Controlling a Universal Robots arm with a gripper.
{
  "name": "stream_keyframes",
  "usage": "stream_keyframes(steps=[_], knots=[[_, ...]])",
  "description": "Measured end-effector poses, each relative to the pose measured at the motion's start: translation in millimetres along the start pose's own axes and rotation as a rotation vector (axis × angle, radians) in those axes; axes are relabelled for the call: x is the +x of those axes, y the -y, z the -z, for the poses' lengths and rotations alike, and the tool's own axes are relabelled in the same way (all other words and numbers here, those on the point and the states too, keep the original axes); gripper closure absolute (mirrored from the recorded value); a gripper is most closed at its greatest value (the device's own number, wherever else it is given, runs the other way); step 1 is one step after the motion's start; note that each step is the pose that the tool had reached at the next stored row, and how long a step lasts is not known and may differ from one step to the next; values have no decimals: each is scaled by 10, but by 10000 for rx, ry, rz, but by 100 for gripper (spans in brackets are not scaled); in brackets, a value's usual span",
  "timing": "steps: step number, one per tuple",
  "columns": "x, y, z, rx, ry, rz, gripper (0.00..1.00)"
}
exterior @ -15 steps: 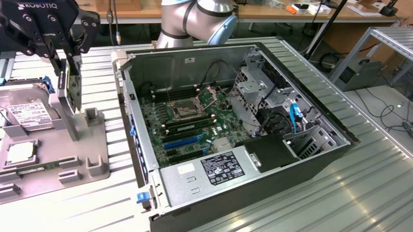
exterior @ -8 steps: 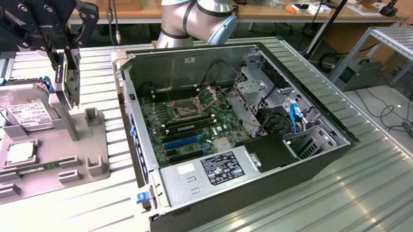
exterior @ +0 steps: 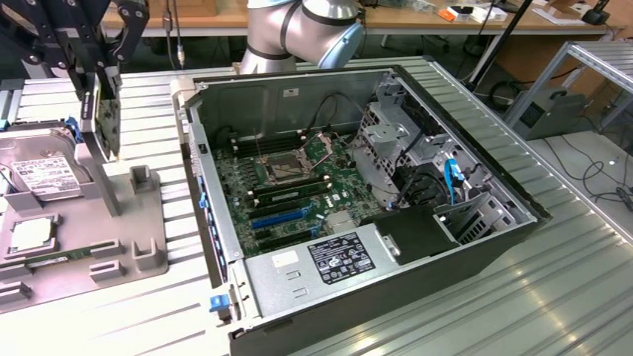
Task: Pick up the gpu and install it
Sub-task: 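Pick up the gpu and move the gpu toward the slot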
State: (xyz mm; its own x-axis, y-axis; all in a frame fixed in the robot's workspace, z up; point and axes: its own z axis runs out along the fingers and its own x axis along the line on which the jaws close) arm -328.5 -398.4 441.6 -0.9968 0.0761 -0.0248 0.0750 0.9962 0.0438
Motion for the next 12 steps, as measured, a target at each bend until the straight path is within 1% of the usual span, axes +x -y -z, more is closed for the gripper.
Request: stream_keyframes(steps=[4, 10, 12], knots=[[-1, -2, 53, 0, 0, 0, 73], [-2, -2, 54, 1, -1, 0, 73], [-17, -4, 55, 2, -2, 2, 73]])
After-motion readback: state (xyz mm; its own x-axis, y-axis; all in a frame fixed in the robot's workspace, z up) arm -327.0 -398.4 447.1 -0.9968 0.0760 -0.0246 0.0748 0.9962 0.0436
